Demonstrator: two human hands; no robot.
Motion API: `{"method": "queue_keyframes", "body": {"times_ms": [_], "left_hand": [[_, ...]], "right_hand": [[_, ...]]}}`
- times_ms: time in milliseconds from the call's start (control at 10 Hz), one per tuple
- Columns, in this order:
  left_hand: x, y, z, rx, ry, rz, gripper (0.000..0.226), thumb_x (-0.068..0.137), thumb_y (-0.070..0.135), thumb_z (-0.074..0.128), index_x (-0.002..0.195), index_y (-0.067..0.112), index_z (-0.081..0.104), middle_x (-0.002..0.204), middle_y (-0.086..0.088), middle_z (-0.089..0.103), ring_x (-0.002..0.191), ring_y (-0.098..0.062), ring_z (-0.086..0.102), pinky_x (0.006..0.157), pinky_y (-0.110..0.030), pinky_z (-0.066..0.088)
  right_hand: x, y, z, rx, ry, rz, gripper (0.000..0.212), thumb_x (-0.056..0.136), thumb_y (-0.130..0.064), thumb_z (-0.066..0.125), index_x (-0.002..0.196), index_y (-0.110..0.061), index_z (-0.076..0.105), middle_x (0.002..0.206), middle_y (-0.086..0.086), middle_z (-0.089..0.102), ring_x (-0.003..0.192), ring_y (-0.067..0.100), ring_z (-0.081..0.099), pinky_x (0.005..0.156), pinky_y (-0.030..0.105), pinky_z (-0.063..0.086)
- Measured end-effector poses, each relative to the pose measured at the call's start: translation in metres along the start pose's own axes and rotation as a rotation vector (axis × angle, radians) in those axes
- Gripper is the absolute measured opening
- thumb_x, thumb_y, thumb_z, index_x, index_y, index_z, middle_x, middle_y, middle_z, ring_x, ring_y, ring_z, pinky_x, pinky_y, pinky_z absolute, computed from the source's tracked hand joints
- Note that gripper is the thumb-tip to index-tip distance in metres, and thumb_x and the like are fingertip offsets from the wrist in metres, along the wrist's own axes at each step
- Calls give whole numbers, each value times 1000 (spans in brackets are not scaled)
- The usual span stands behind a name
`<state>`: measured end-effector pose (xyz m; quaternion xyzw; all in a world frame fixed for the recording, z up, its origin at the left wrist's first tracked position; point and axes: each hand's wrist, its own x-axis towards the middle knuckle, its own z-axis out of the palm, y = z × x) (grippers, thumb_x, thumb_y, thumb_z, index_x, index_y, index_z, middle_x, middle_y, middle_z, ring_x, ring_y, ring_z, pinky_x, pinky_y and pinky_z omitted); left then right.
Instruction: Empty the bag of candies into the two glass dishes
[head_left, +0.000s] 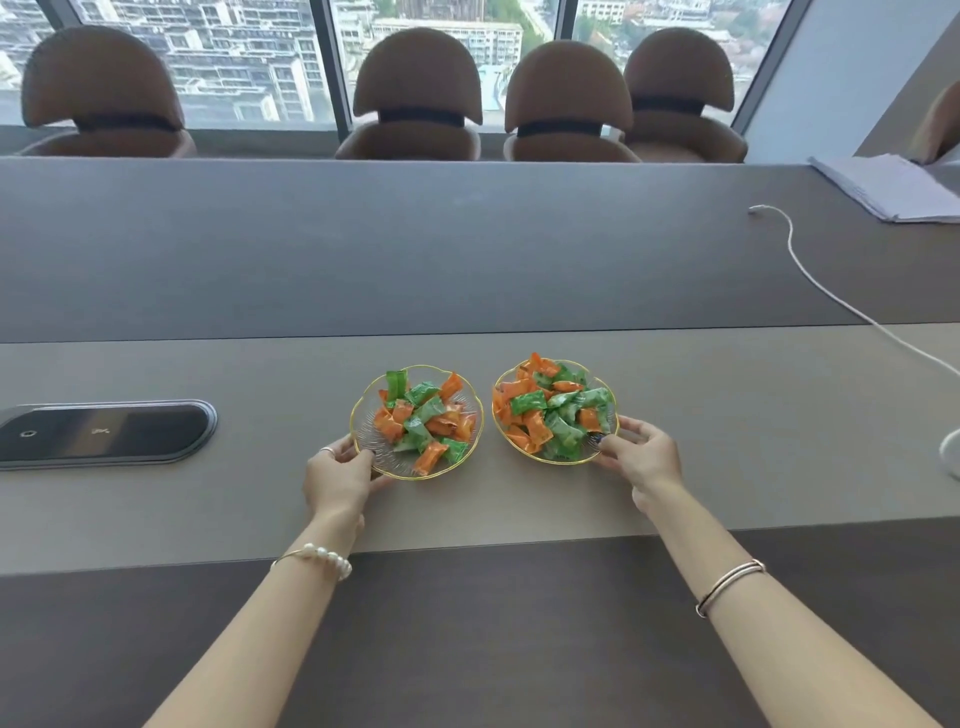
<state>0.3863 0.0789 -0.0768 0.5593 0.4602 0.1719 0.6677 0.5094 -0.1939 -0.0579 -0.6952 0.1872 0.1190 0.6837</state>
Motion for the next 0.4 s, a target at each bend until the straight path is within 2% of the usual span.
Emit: {"method": "queue_keyframes", "body": {"times_ms": [100,200,300,400], "left_hand": [[-1,1,1,62,16,-18,41,83,1,55,123,8,55,112,-10,66,78,-22,62,55,-29,57],[-5,2,3,119,13,-12,42,86,10,54,128,10,50,117,-6,62,84,-22,58,67,-33,55],[-17,8,3,176,-22,-3,48,86,16,55,133,9,46,115,-6,59,79,-21,57,71,-34,52],[-22,20,4,299,9,5,55,85,19,56,137,10,40,129,-11,42,84,-27,58,81,-36,50]], "right_hand": [[1,1,1,-52,43,-3,39,72,11,65,109,-1,58,104,14,60,78,24,65,54,24,58],[1,-1,0,-223,109,-51,37,66,-1,73,102,-6,65,94,10,65,84,23,63,70,30,51],[-3,-1,2,-291,104,-44,34,65,-9,77,97,-9,66,89,8,65,84,23,62,78,33,51],[-5,-10,3,-300,100,-25,47,66,-18,78,108,-5,64,103,10,68,96,27,64,89,40,51]]}}
